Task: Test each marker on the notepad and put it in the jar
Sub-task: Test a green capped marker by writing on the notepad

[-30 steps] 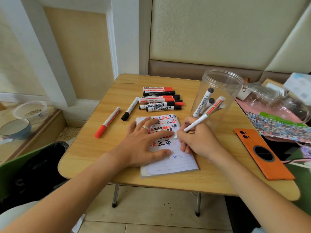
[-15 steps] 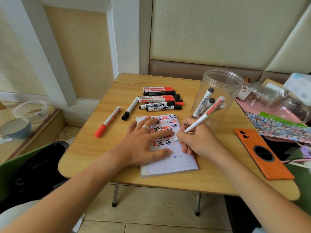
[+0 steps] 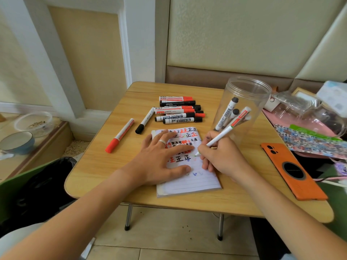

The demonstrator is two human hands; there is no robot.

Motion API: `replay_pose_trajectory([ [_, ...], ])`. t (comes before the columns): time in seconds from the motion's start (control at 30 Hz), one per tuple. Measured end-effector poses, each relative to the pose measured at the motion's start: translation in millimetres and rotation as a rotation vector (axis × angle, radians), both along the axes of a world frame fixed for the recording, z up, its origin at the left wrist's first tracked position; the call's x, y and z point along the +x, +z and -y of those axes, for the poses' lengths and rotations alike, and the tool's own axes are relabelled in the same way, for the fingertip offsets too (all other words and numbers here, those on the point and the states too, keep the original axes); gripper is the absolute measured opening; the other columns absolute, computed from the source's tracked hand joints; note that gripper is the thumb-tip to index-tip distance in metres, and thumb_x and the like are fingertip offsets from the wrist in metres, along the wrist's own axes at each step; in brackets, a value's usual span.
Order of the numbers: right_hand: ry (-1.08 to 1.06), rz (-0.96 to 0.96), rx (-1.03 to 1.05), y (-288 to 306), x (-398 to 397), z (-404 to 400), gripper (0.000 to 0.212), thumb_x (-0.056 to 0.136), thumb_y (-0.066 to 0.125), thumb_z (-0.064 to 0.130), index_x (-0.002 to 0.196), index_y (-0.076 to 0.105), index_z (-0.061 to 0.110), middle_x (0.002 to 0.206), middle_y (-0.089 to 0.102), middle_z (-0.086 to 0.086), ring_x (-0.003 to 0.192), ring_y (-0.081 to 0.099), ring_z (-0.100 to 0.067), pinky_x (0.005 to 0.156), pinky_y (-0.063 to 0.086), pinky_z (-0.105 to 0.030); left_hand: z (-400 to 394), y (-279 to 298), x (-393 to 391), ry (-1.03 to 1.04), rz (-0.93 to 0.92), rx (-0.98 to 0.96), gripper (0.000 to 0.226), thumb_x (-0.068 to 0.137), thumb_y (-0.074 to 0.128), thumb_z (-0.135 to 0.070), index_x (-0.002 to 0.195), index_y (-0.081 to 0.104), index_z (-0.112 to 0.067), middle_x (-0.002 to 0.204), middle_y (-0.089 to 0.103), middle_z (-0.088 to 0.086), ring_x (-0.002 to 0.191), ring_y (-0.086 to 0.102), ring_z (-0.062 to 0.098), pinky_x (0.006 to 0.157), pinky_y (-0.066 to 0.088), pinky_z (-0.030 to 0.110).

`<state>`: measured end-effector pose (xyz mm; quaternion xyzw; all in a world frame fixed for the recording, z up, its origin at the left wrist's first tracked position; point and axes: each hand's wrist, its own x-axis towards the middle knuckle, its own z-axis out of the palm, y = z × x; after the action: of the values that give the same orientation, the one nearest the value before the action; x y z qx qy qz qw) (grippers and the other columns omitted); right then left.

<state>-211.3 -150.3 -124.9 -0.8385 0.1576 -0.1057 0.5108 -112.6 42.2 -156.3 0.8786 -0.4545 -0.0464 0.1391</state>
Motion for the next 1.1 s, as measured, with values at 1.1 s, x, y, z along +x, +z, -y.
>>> replay_pose_trajectory([
  [1.1, 0.048, -0.007, -0.07, 1.7, -2.6, -3.5, 0.018, 0.092, 0.064, 0.007, 0.081, 0.052, 0.012, 0.061, 0.062, -0.016, 0.041, 0.057, -0.021, 0.037, 0.04, -0.025, -0.7, -4.7, 0.8, -0.052, 0.066, -0.1, 0.066, 0.086, 0.031, -0.085, 0.148, 0.029, -0.061, 0.168, -0.008, -0.009, 0.15, -0.028, 0.007, 0.122, -0.014, 0.054],
])
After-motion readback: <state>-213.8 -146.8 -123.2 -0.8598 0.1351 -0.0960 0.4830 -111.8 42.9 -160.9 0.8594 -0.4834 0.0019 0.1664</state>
